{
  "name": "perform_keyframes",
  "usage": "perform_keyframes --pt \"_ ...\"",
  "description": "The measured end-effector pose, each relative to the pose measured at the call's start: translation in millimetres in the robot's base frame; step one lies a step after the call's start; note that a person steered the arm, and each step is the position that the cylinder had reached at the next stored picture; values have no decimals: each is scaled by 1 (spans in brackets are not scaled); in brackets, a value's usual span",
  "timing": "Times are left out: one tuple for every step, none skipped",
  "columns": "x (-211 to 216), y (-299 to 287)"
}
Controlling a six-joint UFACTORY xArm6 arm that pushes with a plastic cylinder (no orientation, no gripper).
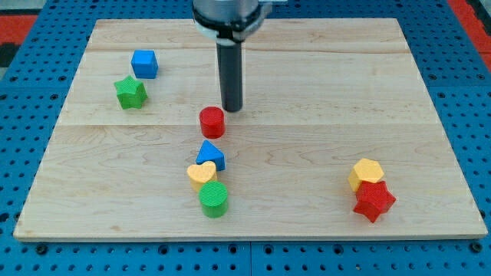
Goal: Place the red circle left of blue triangle
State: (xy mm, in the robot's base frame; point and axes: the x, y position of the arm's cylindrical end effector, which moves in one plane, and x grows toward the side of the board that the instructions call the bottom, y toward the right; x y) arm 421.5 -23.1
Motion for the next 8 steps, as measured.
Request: perform_keyframes --pt "12 -20" --pt "12 -45" --pt "3 -69" --pt "26 -71" --pt "61 -70" --pt "29 -67" --pt "-44 -31" --pt "-83 -106"
